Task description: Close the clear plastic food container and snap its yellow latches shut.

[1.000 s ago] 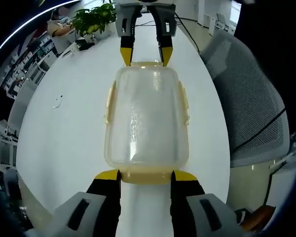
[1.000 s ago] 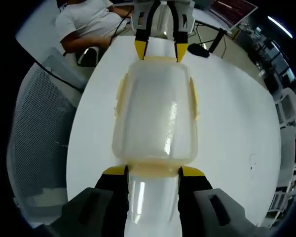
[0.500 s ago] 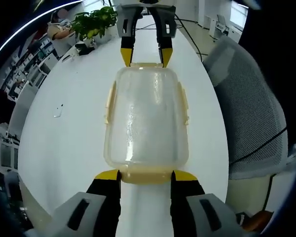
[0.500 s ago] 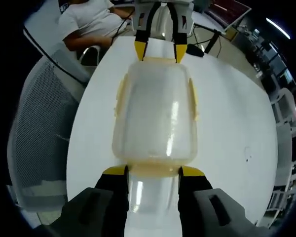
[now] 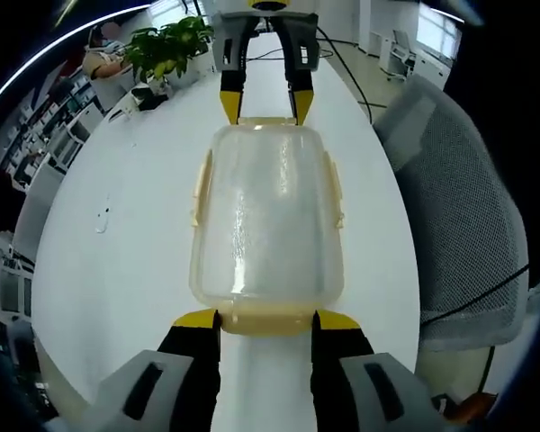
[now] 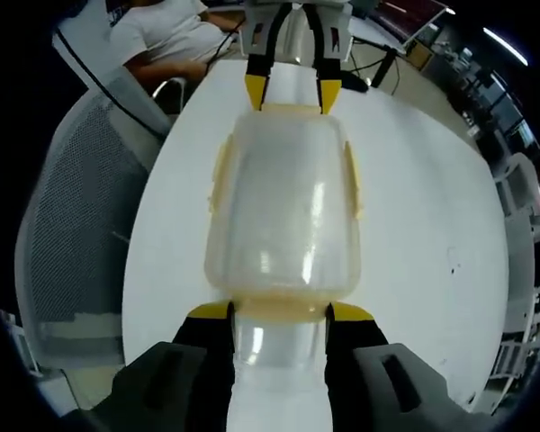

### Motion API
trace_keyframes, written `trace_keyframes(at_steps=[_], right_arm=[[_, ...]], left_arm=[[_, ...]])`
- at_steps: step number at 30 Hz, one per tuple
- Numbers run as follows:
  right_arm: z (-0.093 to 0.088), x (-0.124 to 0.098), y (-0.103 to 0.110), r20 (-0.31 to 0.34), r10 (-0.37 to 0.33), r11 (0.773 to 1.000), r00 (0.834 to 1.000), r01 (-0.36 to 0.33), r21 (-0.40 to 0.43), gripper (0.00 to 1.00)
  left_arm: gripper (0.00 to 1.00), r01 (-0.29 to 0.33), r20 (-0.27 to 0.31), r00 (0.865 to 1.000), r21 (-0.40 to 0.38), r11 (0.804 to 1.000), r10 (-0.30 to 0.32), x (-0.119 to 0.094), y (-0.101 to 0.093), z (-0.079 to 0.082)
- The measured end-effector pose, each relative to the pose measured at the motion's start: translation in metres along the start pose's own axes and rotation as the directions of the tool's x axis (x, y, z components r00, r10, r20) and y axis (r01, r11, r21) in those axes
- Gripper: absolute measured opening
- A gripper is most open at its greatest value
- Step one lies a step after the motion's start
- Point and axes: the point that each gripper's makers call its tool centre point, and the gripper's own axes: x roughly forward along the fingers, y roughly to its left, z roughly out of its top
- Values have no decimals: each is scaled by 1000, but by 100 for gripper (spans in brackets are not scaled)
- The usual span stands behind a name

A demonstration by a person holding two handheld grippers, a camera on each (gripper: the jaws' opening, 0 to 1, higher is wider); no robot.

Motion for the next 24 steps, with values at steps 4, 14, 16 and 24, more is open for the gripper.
trace_keyframes(at_steps=[4, 14, 16, 24], right_arm=[[-10, -1, 1, -7, 2, 1000, 1000, -2, 6, 35], [-33, -2, 2, -21, 12, 1000, 1000, -12, 19, 35], [-36, -3, 2, -27, 13, 1000, 1000, -12, 19, 35], [-55, -5, 1, -50, 23, 999, 998, -21, 25, 36]], left_arm=[[33, 5, 3, 1000, 3, 1000, -5, 5, 0, 8], [33, 17, 17, 1000, 9, 1000, -17, 17, 2, 27], [33, 18, 19, 1000, 9, 1000, -18, 20, 2, 30], [33, 29, 30, 999, 7, 1000, -29, 30, 4, 43]])
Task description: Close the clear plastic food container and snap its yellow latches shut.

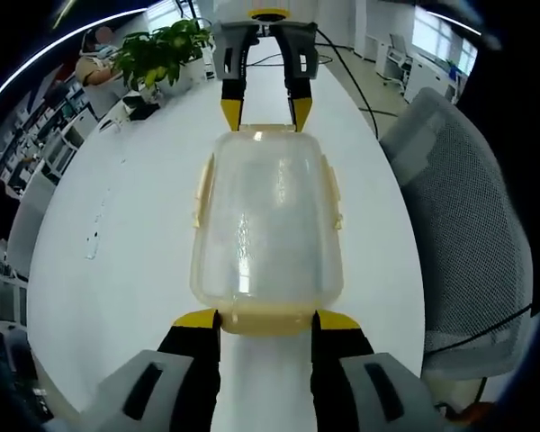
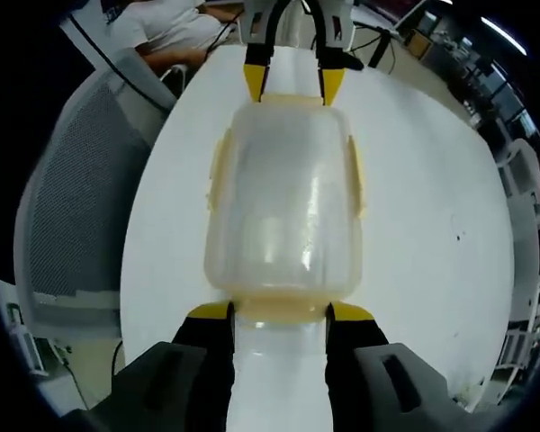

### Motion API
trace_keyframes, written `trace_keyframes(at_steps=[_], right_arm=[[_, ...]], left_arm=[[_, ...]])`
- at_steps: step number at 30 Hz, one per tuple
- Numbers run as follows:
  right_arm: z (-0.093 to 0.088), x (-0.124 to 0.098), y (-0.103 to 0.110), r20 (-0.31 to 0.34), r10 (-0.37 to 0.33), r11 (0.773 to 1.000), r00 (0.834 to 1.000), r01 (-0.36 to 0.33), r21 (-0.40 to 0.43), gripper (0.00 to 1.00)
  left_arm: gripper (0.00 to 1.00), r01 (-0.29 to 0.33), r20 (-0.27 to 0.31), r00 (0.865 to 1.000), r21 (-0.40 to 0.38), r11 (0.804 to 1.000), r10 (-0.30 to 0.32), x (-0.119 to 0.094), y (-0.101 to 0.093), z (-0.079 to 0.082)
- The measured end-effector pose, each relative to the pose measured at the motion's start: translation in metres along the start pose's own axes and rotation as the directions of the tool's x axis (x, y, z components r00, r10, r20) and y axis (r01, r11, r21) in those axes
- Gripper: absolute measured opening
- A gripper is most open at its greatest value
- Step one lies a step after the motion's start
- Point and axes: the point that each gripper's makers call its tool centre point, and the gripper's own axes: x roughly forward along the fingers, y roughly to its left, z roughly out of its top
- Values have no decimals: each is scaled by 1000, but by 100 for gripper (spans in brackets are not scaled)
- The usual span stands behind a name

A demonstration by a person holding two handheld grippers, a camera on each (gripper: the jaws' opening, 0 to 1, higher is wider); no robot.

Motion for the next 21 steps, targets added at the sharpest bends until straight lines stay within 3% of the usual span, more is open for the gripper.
trace_keyframes(at_steps=[21], right_arm=[[-37, 6, 1, -71, 30, 999, 997, -29, 22, 36]], left_arm=[[33, 34, 18, 999, 4, 999, -34, 30, 4, 24]])
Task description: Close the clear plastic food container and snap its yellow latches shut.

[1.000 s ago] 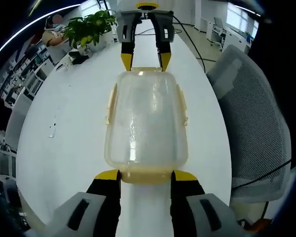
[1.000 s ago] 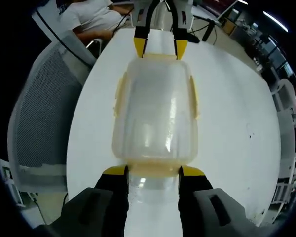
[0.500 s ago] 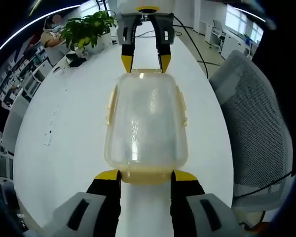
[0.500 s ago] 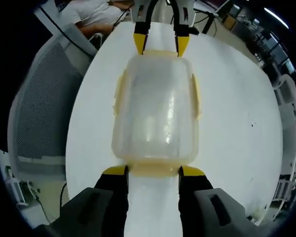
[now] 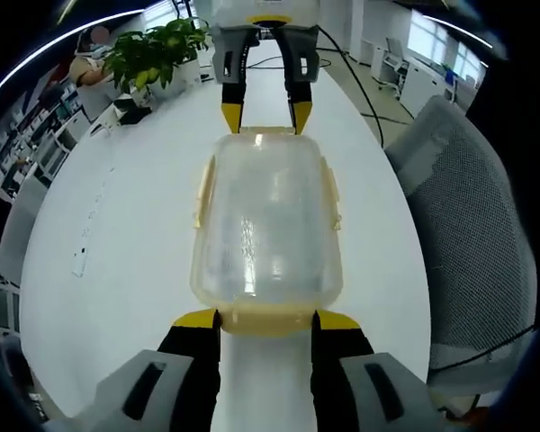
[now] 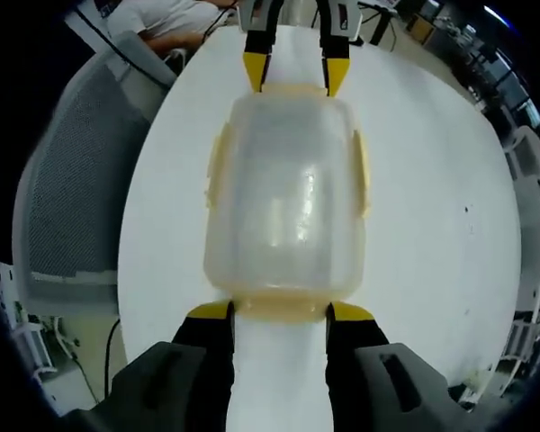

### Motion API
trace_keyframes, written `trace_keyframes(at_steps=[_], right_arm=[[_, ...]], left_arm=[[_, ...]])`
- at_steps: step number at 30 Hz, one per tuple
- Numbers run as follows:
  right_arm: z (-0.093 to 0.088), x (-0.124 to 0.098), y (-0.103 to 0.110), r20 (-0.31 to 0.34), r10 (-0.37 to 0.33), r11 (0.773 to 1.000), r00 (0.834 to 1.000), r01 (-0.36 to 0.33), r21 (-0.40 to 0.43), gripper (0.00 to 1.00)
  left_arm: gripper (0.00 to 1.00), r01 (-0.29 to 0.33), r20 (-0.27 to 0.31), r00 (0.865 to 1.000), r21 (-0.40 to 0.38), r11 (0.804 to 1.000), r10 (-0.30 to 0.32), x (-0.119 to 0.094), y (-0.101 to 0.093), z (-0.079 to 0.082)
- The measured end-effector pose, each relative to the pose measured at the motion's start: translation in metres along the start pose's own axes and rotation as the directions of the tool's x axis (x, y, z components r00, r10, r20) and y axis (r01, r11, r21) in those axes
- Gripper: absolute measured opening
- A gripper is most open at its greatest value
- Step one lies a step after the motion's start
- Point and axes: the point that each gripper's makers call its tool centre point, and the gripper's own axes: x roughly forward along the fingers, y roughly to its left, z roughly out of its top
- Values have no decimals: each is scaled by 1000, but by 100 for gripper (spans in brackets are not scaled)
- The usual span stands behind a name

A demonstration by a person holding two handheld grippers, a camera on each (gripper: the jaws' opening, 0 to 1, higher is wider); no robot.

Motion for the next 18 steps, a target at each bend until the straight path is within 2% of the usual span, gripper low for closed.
trace_keyframes(at_steps=[18], right_arm=[[-21, 10, -1, -68, 34, 999, 997, -33, 9, 36]], left_arm=[[33, 24, 6, 1000, -5, 1000, -23, 18, 3, 9]])
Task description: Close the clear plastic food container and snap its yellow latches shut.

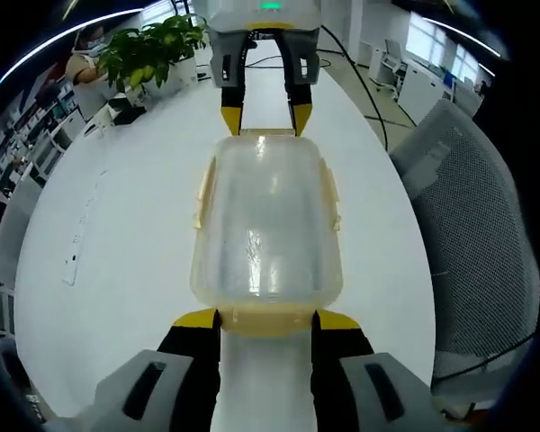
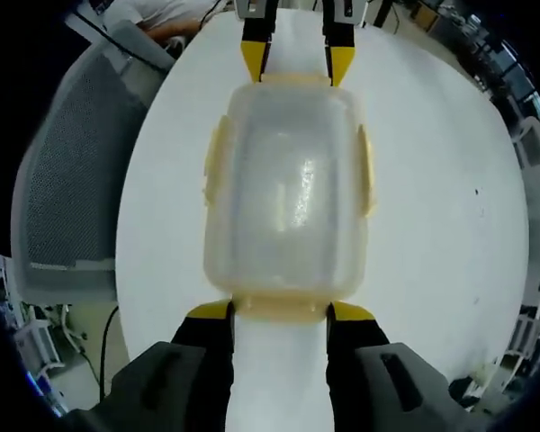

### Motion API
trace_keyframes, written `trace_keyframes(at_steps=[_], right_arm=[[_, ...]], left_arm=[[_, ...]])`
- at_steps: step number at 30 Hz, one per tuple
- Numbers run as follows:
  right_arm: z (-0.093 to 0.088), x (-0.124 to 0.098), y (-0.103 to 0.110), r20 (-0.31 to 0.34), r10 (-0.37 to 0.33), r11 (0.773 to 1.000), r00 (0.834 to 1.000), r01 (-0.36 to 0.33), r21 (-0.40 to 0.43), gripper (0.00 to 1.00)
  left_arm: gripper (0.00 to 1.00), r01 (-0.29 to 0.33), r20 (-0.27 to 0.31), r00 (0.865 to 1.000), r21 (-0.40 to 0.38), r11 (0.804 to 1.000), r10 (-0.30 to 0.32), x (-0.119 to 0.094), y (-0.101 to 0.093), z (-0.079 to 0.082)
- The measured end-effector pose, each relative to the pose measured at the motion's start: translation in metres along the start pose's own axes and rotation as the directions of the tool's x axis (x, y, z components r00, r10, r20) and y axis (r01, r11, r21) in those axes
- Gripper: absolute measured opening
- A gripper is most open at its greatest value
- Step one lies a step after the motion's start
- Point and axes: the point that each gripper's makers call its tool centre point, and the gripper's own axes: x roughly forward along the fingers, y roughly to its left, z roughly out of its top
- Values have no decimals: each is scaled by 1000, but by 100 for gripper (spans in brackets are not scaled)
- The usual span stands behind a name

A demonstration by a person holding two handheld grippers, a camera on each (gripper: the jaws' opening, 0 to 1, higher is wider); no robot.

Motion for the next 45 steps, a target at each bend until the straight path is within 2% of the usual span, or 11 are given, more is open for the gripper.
trace_keyframes(at_steps=[7, 21, 26, 29, 32, 35, 40, 45], right_arm=[[-5, 3, -2, -28, 2, 1000, 1000, -2, -4, 37], [-8, 6, -2, -40, -7, 1000, 999, 7, 2, 37], [-14, 8, -3, -67, -24, 1000, 997, 22, -21, 32], [-13, 7, -2, -48, -19, 1000, 999, 20, 9, 35], [-15, 3, -3, -41, -32, 999, 999, 32, 15, 35], [-12, -1, -1, 3, -27, 997, 1000, 27, 68, 36], [-15, -8, 0, 21, -46, 994, 999, 44, 96, 36], [-13, -17, 3, 64, -71, 986, 995, 60, 155, 36]], left_arm=[[33, 10, 4, 1000, -12, 1000, -10, 3, 0, 2], [34, 17, 11, 1000, -25, 1000, -16, 6, -4, 0], [35, 9, 21, 1000, -22, 1000, -9, 7, -3, 0], [35, 1, 31, 1000, -21, 1000, 0, 7, -4, 0], [35, -7, 41, 999, -26, 1000, 8, 5, -4, 0], [36, -26, 49, 998, -37, 999, 28, 3, -1, 0], [37, -39, 56, 998, -57, 998, 42, -2, -1, 0], [37, -62, 61, 996, -117, 991, 70, -10, 0, -2]])
